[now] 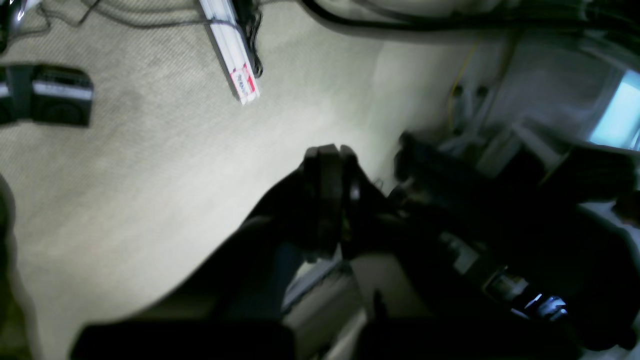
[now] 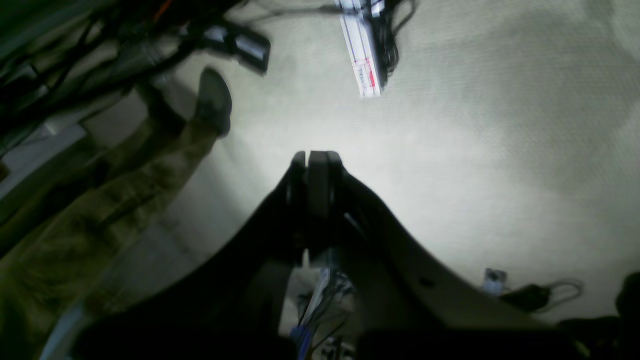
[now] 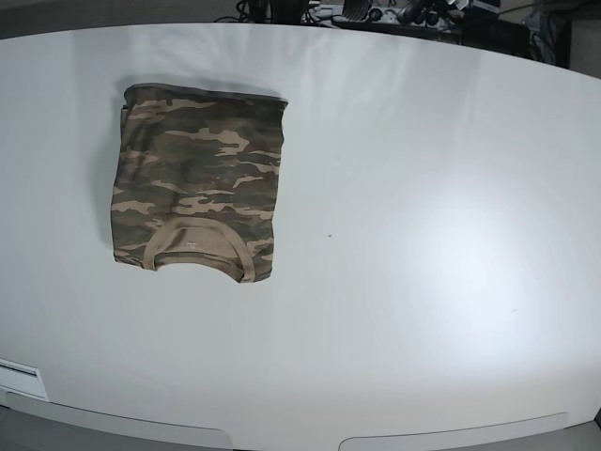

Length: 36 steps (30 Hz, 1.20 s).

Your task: Fold the T-shirt properly

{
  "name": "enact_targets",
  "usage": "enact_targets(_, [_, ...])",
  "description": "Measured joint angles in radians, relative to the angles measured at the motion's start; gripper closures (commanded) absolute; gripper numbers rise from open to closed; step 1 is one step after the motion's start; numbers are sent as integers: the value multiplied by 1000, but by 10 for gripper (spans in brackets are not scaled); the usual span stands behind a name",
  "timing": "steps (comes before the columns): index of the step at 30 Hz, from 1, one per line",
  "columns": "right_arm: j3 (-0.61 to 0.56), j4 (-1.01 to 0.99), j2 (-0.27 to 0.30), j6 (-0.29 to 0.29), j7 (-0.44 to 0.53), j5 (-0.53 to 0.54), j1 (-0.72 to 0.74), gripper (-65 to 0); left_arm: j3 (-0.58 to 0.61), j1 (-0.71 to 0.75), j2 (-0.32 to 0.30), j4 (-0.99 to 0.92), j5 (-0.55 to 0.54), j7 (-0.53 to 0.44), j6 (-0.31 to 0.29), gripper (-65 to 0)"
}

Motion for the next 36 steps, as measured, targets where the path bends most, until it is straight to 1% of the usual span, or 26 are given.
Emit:
enact_targets(2, [-63, -105, -3, 0, 94, -99, 78, 0, 0, -80, 13, -159, 66, -80, -1, 0])
enact_targets(4, [-129, -207, -6, -3, 196, -214, 153, 0, 0, -161, 18, -315, 174, -172, 2, 0])
enact_targets(7, [-222, -346, -6, -2, 370, -365, 262, 0, 19, -284, 19, -545, 315, -376, 0, 0])
enact_targets(8, [-257, -388, -5, -11, 426, -408, 299, 0, 34, -329, 20, -619, 365, -444, -1, 0])
enact_targets(10, [-331, -457, -5, -92, 525, -484, 367, 0, 66, -415, 28, -753, 461, -568, 1, 0])
enact_targets(12, [-406, -511, -6, -163, 595, -535, 426, 0, 103, -490, 45, -858, 557, -663, 4, 0])
enact_targets(13, [-441, -533, -5, -192, 625, -554, 451, 0, 125, -521, 59, -898, 590, -702, 37, 0])
enact_targets(14, [-473, -549, -6, -220, 650, -579, 473, 0, 150, -548, 77, -927, 624, -743, 84, 0])
enact_targets(16, [-533, -574, -11, -278, 676, -598, 513, 0, 208, -590, 112, -963, 667, -795, 153, 0])
enact_targets(18, [-575, -584, -26, -337, 679, -613, 544, 0, 275, -612, 151, -970, 667, -840, 243, 0])
enact_targets(19, [-588, -584, -39, -374, 682, -621, 556, 0, 309, -620, 170, -969, 667, -863, 303, 0])
enact_targets(20, [-598, -584, -50, -395, 685, -626, 566, 0, 343, -624, 188, -968, 668, -902, 374, 0])
enact_targets(21, [-601, -584, -60, -395, 686, -633, 576, 0, 377, -626, 205, -968, 663, -947, 437, 0])
enact_targets(22, [-603, -584, -71, -394, 685, -647, 584, 0, 409, -626, 217, -968, 665, -983, 482, 0])
enact_targets(24, [-603, -584, -95, -402, 687, -684, 592, 0, 473, -623, 232, -968, 645, -1009, 541, 0])
enact_targets(25, [-603, -584, -105, -406, 687, -695, 592, 0, 499, -621, 235, -969, 601, -1008, 560, 0])
enact_targets(28, [-603, -585, -131, -417, 686, -741, 587, 0, 561, -617, 235, -970, 515, -1008, 560, 0])
enact_targets(31, [-604, -585, -159, -465, 684, -792, 584, 0, 626, -624, 240, -972, 510, -1012, 562, 0])
enact_targets(34, [-604, -585, -176, -469, 683, -817, 586, 0, 694, -639, 244, -972, 508, -1017, 562, 0])
enact_targets(36, [-604, -585, -176, -460, 684, -816, 586, 0, 707, -646, 249, -972, 507, -1016, 562, 0])
